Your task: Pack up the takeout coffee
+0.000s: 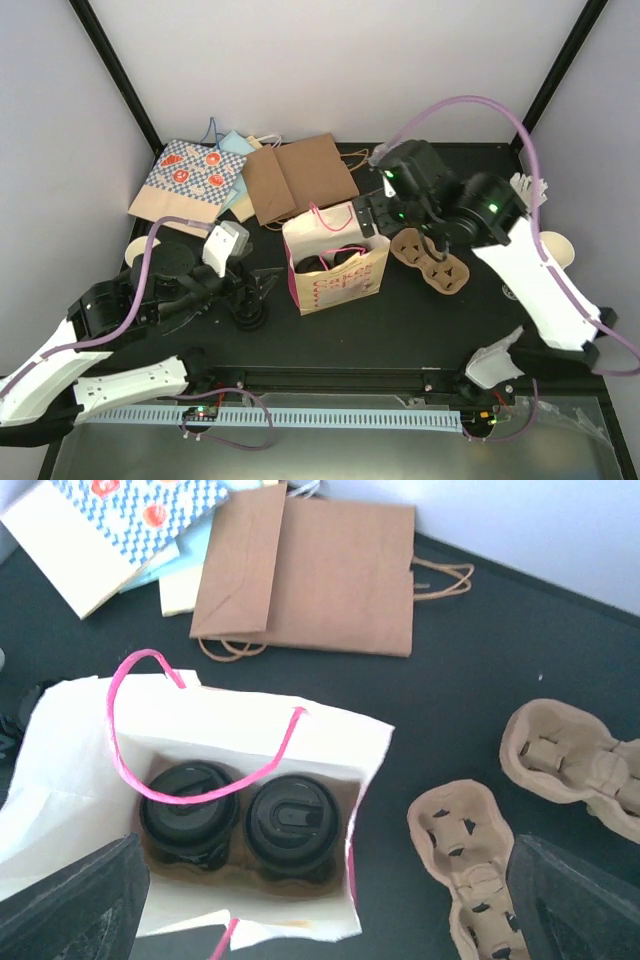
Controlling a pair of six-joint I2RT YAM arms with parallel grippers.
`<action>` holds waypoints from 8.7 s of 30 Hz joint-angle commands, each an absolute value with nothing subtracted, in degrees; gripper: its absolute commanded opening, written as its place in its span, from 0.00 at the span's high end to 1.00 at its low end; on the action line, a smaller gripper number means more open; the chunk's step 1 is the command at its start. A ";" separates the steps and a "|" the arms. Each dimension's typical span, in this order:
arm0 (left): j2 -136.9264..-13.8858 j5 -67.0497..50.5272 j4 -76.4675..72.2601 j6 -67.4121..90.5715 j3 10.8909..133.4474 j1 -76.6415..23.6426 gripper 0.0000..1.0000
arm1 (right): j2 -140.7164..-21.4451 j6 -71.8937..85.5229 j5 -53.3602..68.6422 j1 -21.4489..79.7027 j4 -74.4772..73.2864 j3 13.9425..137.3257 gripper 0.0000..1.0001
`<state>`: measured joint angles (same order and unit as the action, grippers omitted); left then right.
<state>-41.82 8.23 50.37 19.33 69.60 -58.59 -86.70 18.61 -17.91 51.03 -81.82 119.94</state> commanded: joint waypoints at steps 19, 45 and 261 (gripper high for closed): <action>-41.86 15.27 58.01 26.36 65.06 -55.29 0.01 | -62.70 27.33 -30.90 35.98 -72.57 93.06 0.00; -41.44 -0.93 42.90 22.84 53.69 -44.91 0.01 | -84.31 27.78 -23.27 -2.03 -57.40 88.42 0.59; -43.26 -7.87 30.88 10.46 46.19 -30.98 0.01 | -117.61 23.77 -49.61 2.20 -77.55 123.09 0.63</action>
<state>-43.13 -6.92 32.49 11.11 46.35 -31.48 -114.67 22.02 -45.28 1.91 -76.40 122.67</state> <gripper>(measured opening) 0.988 0.365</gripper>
